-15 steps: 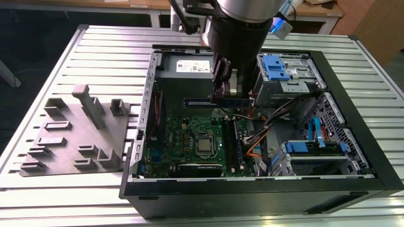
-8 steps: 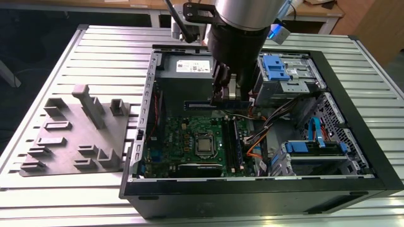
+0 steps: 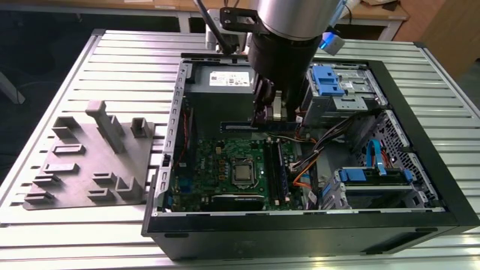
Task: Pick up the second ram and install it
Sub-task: 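Pick up the second ram and move it above second insertion slot, then insert the second ram into the second slot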
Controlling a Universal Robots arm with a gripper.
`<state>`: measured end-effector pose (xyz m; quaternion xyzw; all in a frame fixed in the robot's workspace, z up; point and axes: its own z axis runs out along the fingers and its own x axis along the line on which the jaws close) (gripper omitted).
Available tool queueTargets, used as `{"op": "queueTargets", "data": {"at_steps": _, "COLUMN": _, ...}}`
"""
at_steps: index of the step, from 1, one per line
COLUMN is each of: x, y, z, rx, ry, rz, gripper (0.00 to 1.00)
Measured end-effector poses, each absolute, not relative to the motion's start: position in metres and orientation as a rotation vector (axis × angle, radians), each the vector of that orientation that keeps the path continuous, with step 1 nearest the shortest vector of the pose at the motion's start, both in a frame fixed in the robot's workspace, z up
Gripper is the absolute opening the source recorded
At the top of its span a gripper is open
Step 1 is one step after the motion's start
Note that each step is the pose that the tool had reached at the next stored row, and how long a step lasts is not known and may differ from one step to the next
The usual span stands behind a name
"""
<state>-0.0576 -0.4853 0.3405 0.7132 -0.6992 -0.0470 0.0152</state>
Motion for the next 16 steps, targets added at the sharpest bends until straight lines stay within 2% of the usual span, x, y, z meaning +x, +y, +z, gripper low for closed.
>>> {"op": "queueTargets", "data": {"at_steps": 16, "x": -0.0575, "y": -0.4830, "z": 0.3320, "rx": 2.219, "ry": -2.175, "rz": -0.146, "gripper": 0.08}}
